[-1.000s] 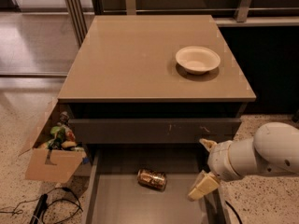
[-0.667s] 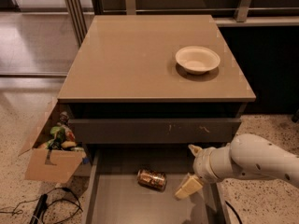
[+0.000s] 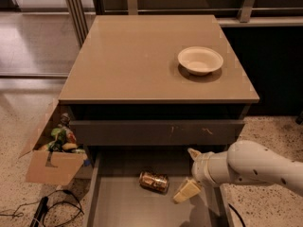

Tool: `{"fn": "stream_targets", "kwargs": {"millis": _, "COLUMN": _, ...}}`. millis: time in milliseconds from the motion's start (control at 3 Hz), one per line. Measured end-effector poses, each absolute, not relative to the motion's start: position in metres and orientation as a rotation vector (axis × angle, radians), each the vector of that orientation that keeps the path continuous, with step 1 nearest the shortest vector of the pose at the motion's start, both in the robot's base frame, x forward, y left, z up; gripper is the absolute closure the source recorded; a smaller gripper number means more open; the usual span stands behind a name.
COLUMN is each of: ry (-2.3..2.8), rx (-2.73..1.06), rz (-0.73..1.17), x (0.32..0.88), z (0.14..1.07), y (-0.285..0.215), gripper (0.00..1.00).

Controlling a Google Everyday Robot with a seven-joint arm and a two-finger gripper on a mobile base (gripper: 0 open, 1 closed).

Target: Pick orange can from middle drawer and place on counter

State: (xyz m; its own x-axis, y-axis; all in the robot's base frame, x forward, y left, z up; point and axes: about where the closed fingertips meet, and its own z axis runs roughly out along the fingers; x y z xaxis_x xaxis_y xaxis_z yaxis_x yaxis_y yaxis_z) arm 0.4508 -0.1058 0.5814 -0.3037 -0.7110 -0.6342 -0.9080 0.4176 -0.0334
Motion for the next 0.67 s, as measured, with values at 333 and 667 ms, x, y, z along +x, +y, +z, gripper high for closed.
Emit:
{"fn": "stream_targets", "kwargs": {"millis": 333, "ry": 2.105, "rx": -1.336, "rz": 0.478, "x": 0.464, "z": 0.542, "y": -0.081, "gripper": 0.00}}
{"fn": "stream_targets", "kwargs": {"millis": 667, "ry": 2.101, "rx": -1.312, "rz": 0.513, "x": 0.476, "z": 0.508, "y": -0.060, "gripper": 0.00}}
